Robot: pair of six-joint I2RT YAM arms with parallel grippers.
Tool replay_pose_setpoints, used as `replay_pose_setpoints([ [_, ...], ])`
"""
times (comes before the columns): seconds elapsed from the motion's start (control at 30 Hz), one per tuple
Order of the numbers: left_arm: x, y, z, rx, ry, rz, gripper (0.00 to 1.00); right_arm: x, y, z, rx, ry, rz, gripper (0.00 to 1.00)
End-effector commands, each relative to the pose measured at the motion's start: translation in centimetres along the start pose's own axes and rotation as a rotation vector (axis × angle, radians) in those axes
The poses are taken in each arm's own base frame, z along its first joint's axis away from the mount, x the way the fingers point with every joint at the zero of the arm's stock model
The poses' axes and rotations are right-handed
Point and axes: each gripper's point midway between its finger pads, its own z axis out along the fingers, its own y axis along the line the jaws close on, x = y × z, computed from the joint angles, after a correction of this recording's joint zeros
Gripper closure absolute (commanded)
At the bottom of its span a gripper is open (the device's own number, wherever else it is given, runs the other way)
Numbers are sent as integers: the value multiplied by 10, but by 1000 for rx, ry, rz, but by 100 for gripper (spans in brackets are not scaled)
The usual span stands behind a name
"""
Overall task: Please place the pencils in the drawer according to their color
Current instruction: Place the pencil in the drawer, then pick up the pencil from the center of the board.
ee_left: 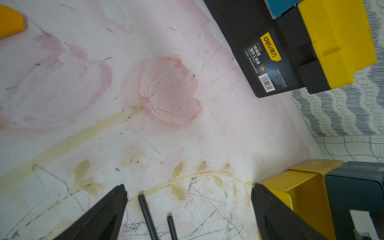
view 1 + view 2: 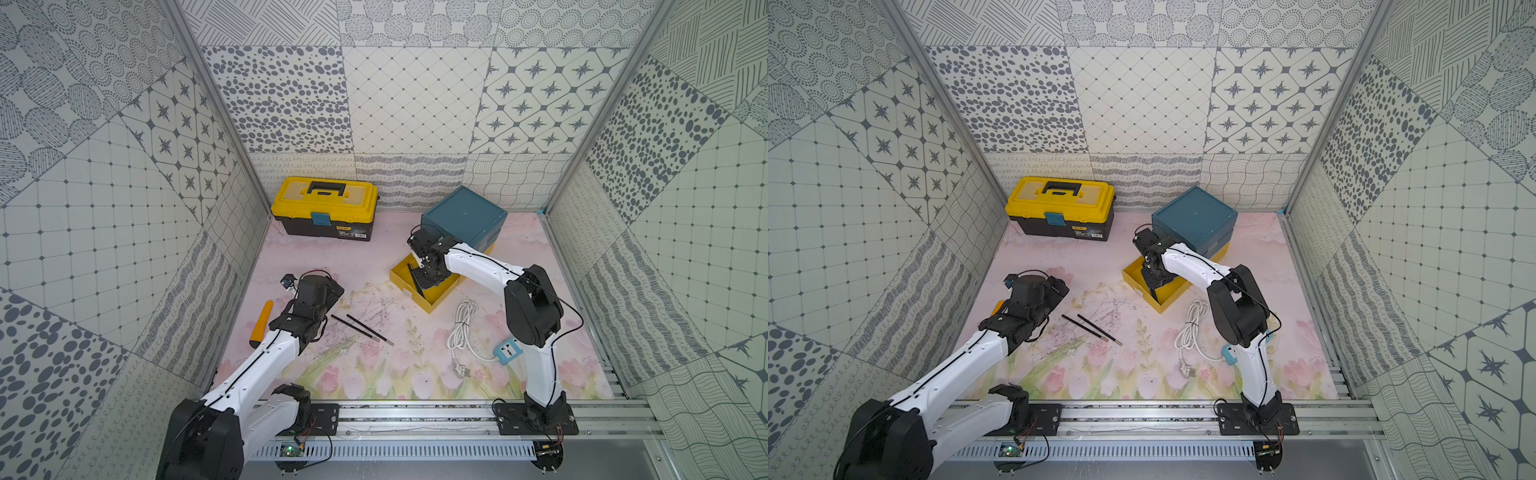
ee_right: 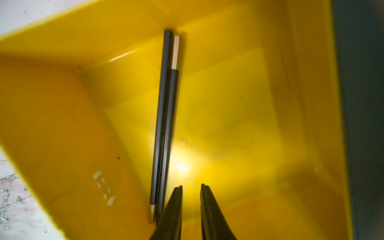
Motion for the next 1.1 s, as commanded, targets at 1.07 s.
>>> replay_pose_setpoints([
  [1.07,-2,2,1,-6,-12,-7,1,-18,135,-103,-199,-202,-189,75],
])
